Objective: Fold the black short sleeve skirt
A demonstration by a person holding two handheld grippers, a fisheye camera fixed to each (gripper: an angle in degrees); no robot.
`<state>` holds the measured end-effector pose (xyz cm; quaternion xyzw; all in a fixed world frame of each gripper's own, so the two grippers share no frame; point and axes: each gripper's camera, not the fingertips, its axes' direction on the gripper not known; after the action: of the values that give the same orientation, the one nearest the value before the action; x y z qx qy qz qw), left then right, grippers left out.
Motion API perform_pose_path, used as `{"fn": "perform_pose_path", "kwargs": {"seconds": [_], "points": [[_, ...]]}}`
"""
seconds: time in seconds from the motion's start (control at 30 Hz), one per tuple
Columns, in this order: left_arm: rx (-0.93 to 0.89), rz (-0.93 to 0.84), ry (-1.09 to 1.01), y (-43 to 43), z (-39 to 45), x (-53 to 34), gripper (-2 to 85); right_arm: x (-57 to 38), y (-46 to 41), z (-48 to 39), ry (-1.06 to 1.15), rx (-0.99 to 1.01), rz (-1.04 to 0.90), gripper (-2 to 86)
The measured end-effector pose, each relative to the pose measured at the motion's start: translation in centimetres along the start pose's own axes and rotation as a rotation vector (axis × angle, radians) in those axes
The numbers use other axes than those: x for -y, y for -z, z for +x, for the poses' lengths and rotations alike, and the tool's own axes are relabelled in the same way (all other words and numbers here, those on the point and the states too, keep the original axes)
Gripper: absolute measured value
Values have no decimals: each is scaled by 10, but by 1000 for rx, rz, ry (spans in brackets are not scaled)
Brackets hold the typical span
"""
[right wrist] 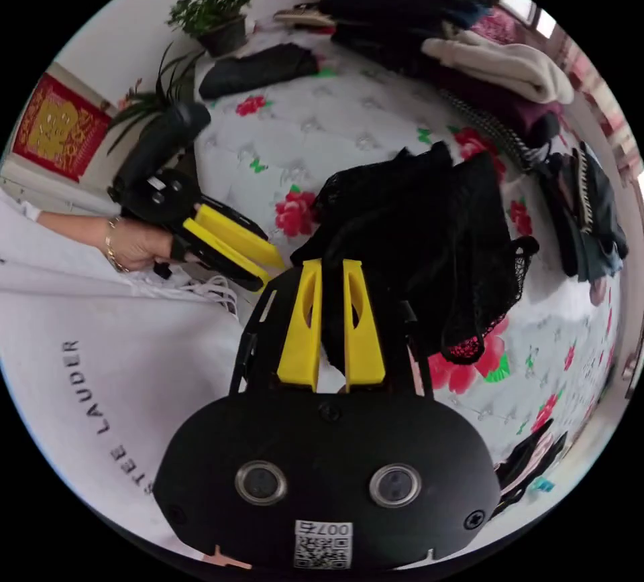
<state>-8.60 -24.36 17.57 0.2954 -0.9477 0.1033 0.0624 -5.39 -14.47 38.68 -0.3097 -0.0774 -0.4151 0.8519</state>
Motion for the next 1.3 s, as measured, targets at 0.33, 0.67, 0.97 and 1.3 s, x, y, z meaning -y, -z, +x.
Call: {"fn": "perform_pose_path", "kwargs": {"seconds": [0.33, 0.67, 0.97, 1.3], "points": [[-86, 116, -72, 37, 6, -16, 84, -19, 64, 76, -294, 121, 301, 99], [48, 102, -377, 33, 63, 37, 111, -5, 18, 126, -446, -18, 21, 118], [82, 56, -138, 39, -4, 2, 70, 68, 57, 159, -355, -26, 206, 44], [-7, 104, -84, 86, -29, -17, 79, 155, -16, 202, -197, 269, 13, 55]]}}
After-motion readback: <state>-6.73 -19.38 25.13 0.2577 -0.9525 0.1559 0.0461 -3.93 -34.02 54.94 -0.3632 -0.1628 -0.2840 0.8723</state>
